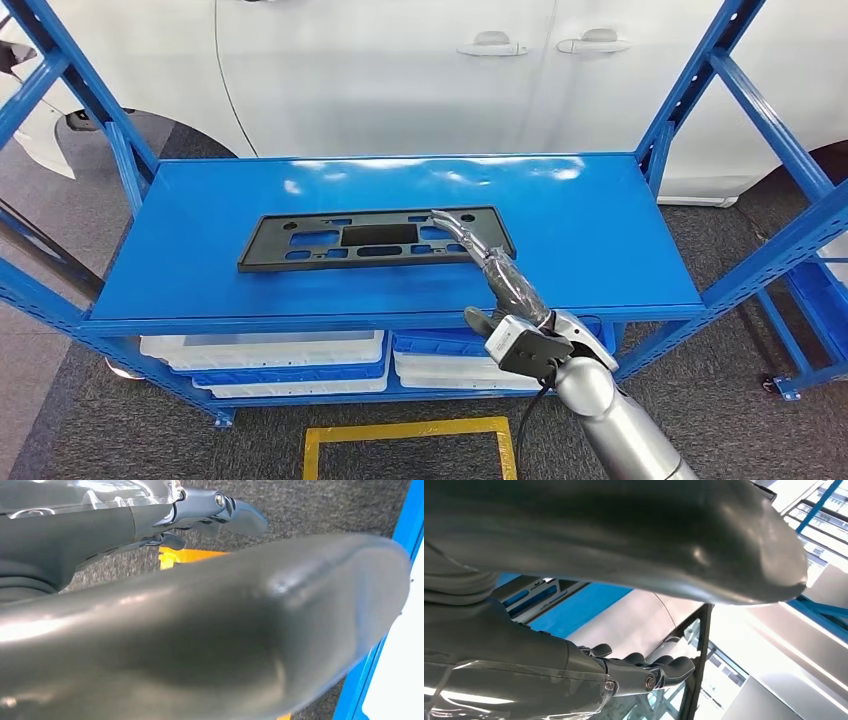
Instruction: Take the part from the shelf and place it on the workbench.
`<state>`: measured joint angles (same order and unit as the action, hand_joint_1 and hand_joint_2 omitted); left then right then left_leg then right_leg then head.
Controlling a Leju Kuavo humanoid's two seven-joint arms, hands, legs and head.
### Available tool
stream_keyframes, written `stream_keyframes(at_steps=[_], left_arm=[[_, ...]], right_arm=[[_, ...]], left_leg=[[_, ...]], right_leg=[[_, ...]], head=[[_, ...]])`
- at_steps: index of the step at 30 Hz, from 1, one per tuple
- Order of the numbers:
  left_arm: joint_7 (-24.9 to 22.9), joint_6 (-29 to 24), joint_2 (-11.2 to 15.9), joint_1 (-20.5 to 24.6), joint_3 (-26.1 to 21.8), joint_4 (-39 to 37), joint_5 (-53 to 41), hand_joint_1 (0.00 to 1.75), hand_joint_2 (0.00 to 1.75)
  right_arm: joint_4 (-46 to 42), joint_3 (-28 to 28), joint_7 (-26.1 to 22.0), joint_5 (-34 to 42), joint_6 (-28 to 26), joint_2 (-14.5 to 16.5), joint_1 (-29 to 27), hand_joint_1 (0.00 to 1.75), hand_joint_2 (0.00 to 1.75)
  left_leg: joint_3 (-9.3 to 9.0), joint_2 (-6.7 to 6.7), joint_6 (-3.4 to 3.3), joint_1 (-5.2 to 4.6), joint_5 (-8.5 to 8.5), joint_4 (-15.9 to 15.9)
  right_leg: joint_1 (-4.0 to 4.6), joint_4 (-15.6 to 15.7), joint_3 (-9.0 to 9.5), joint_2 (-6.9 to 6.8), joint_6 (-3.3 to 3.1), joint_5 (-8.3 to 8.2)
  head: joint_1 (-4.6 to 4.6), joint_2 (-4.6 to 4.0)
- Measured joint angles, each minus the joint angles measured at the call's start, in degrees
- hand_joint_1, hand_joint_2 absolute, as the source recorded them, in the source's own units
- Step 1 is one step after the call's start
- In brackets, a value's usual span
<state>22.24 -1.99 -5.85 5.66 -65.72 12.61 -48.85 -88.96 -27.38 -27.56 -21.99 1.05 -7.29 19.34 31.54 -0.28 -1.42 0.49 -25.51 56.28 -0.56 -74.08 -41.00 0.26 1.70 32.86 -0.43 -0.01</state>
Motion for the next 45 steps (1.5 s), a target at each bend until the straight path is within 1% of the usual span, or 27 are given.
stream_keyframes(at_steps=[1,3,4,5,8,10,11,14,15,16,18,19,20,22,25,27,29,30,31,33,34,35,36,40,42,44,45], left_arm=[[0.0,0.0,0.0,0.0,0.0,0.0,0.0,0.00,0.00],[-0.1,0.0,-0.1,-0.1,0.0,0.0,0.0,0.00,0.00],[-0.1,0.0,-0.1,0.0,0.0,0.0,0.0,0.00,0.00],[-0.1,0.0,-0.1,0.0,0.0,0.0,0.0,0.00,0.00],[-0.1,0.0,-0.1,0.2,0.0,0.0,-0.1,0.00,0.00],[-0.1,-0.2,-0.1,0.3,0.0,0.0,-0.1,0.00,0.00],[-0.2,-0.3,-0.1,0.4,0.0,0.0,-0.2,0.00,0.00],[-0.6,-0.6,-0.1,0.4,0.0,0.0,-0.2,0.00,0.00],[-0.7,-0.8,-0.1,0.2,0.0,0.0,-0.1,0.00,0.00],[-0.9,-0.9,-0.1,0.0,0.0,0.0,0.0,0.00,0.00],[-1.2,-1.4,-0.1,-0.2,0.0,0.0,0.3,0.00,0.00],[-1.4,-1.8,0.0,-0.3,0.0,0.0,0.4,0.00,0.00],[-1.6,-2.1,0.0,-0.3,0.0,0.0,0.4,0.00,0.00],[-2.0,-2.4,0.1,-0.5,-0.1,0.0,0.5,0.00,0.00],[-2.3,-2.6,0.1,-0.7,-0.1,0.0,0.5,0.00,0.00],[-2.3,-2.7,0.2,-0.7,-0.1,0.0,0.5,0.00,0.00],[-2.5,-2.9,0.2,-0.7,-0.1,0.0,0.5,0.00,0.00],[-2.9,-3.2,0.2,-0.7,-0.1,0.0,0.6,0.00,0.00],[-3.4,-3.7,0.2,-0.8,-0.2,0.0,0.6,0.00,0.00],[-5.0,-5.0,0.2,-0.9,-0.4,0.0,0.6,0.00,0.00],[-6.0,-5.7,0.2,-0.9,-0.5,0.0,0.6,0.00,0.00],[-7.4,-6.4,0.2,-0.9,-0.6,0.0,0.4,0.00,0.00],[-8.9,-7.2,0.2,-0.9,-0.7,0.0,0.1,0.00,0.00],[-13.4,-9.2,0.3,-1.1,-0.9,0.0,-1.0,0.00,0.00],[-13.9,-9.4,0.3,-1.3,-1.0,0.0,-1.2,0.00,0.00],[-14.2,-9.5,0.3,-1.4,-1.1,0.0,-1.4,0.00,0.00],[-14.5,-9.7,0.3,-1.5,-1.2,0.0,-1.5,0.00,0.00]], right_arm=[[0.0,0.0,0.1,0.0,0.1,0.0,-0.1,0.00,0.00],[-0.1,0.2,0.2,0.0,0.2,-0.1,-0.1,0.00,0.00],[-0.1,0.3,0.3,0.0,0.3,-0.1,0.0,0.00,0.00],[-0.2,0.3,0.4,0.0,0.3,-0.2,0.0,0.00,0.00],[-0.5,0.4,0.5,0.1,0.3,-0.2,0.0,0.00,0.00],[-0.8,0.4,0.5,0.1,0.5,-0.3,0.0,0.00,0.00],[-1.0,0.4,0.5,0.1,0.8,-0.3,0.0,0.00,0.00],[-1.2,0.0,0.8,-0.1,2.5,-0.2,0.0,0.00,0.00],[-1.2,-0.3,0.8,-0.1,3.1,-0.2,0.0,0.00,0.00],[-1.1,-0.7,0.7,-0.1,3.8,-0.2,0.1,0.00,0.00],[-0.7,-1.9,0.4,0.7,5.3,0.0,0.8,0.00,0.00],[-0.2,-2.8,0.3,1.4,6.1,0.2,1.6,0.00,0.00],[0.3,-3.7,0.3,2.3,6.9,0.3,2.4,0.00,0.00],[1.3,-5.5,0.4,3.5,7.7,0.7,3.8,0.00,0.00],[2.1,-7.0,0.5,4.1,7.8,1.1,5.2,0.00,0.00],[2.5,-7.6,0.5,4.3,7.7,1.1,6.0,0.00,0.00],[3.0,-8.2,0.6,4.7,7.9,1.1,6.2,0.00,0.00],[3.3,-8.6,0.6,5.1,8.4,1.1,6.3,0.00,0.44],[3.7,-9.1,0.7,5.6,8.9,1.2,6.6,0.00,0.87],[4.9,-10.8,1.0,5.8,9.8,1.6,7.8,0.00,1.75],[5.6,-11.9,1.3,5.1,9.5,2.1,8.8,0.00,1.75],[6.6,-13.4,1.7,3.6,8.5,2.7,9.9,0.00,1.75],[7.4,-14.9,2.2,1.3,7.0,3.4,10.9,0.00,1.75],[10.1,-21.5,4.7,-7.8,0.5,6.8,13.7,0.00,1.75],[10.9,-24.0,5.5,-9.0,-1.1,8.1,14.4,0.00,1.75],[11.8,-25.9,5.8,-9.4,-2.0,8.7,14.9,0.00,1.75],[12.2,-26.7,6.0,-10.3,-2.9,8.8,15.0,0.00,1.75]], left_leg=[[-0.50,-0.04,0.11,0.01,-0.39,0.0],[-1.57,-0.07,0.47,0.02,-1.28,0.1],[-1.91,-0.08,0.74,-0.02,-1.66,0.2],[-2.07,-0.08,1.09,-0.07,-1.99,0.1],[-2.48,-0.01,2.27,-0.16,-2.39,0.5],[-1.91,0.02,2.85,-0.01,-3.28,2.7],[-0.56,0.03,3.06,0.08,-4.30,5.3],[6.14,0.04,3.38,0.18,-8.11,15.7],[7.51,0.04,3.31,0.18,-8.06,16.9],[7.80,0.04,3.12,0.16,-6.72,15.8],[5.69,0.08,2.47,0.04,-1.32,8.4],[4.46,0.16,2.14,-0.11,0.35,4.7],[3.53,0.22,1.84,-0.26,1.24,2.2],[3.02,0.25,1.39,-0.49,1.16,1.0],[2.45,0.10,0.70,-0.06,2.00,0.4],[2.16,0.09,0.30,0.08,1.96,0.1],[2.10,0.05,0.11,0.05,1.63,0.2],[2.02,0.00,0.13,0.05,1.43,0.3],[1.84,-0.04,0.22,0.05,1.20,0.5],[1.26,-0.10,0.54,0.05,0.65,0.7],[1.05,-0.08,0.77,-0.04,0.36,0.8],[0.97,-0.06,1.04,-0.10,0.13,0.9],[0.98,-0.05,1.34,-0.17,-0.05,1.0],[0.98,0.01,2.71,-0.05,-1.03,1.7],[3.21,0.01,3.26,0.14,-3.88,6.7],[7.25,0.01,3.66,0.26,-7.26,14.6],[8.75,0.02,3.80,0.30,-7.85,17.2]], right_leg=[[-0.12,2.1,0.29,-0.03,0.01,-1.98],[-0.22,10.4,3.12,-0.15,-0.23,-7.43],[-0.09,13.9,4.36,-0.24,-0.48,-8.72],[0.06,16.0,5.11,-0.29,-0.80,-9.39],[0.24,17.1,5.75,-0.23,-1.90,-9.33],[0.11,17.3,6.66,-0.24,-2.55,-9.15],[0.09,17.4,7.06,-0.26,-2.83,-9.01],[0.34,17.4,7.75,-0.22,-3.37,-8.30],[0.44,17.4,8.06,-0.15,-3.44,-8.02],[0.53,17.4,8.47,-0.08,-3.46,-7.71],[0.72,17.4,9.43,0.00,-3.40,-7.04],[0.84,17.4,9.79,0.05,-3.29,-6.76],[0.92,17.3,9.96,0.09,-3.09,-6.51],[1.02,17.3,10.06,0.12,-2.47,-6.13],[1.03,15.9,9.69,-0.05,-1.45,-4.89],[0.72,10.0,6.62,-0.07,-0.85,-1.99],[0.38,2.1,1.93,-0.07,-0.41,0.73],[0.22,0.2,0.43,-0.08,-0.26,0.69],[0.06,0.7,0.11,-0.09,-0.18,-0.61],[-0.14,8.0,2.77,-0.10,-0.34,-5.52],[-0.11,12.0,4.49,-0.10,-0.55,-7.40],[0.00,14.8,5.67,-0.08,-0.82,-8.50],[0.11,16.2,6.20,-0.06,-1.10,-8.75],[0.13,17.0,6.73,-0.06,-2.39,-8.58],[-0.06,17.4,7.24,-0.26,-2.95,-8.58],[0.02,17.4,7.33,-0.37,-3.21,-8.40],[0.06,17.4,7.37,-0.38,-3.26,-8.30]], head=[[0.00,0.01],[0.02,0.00],[0.01,0.00],[0.01,0.00],[-0.07,0.00],[-0.20,0.01],[-0.27,0.00],[-0.42,-0.01],[-0.43,0.00],[-0.44,0.01],[-0.43,0.01],[-0.39,0.01],[-0.39,0.01],[-0.36,0.00],[-0.27,0.00],[-0.16,0.00],[-0.10,0.00],[-0.09,0.00],[-0.09,0.01],[-0.07,0.01],[-0.09,0.00],[-0.09,0.00],[-0.13,0.00],[-0.26,0.01],[-0.46,0.01],[-0.55,0.01],[-0.55,0.01]])
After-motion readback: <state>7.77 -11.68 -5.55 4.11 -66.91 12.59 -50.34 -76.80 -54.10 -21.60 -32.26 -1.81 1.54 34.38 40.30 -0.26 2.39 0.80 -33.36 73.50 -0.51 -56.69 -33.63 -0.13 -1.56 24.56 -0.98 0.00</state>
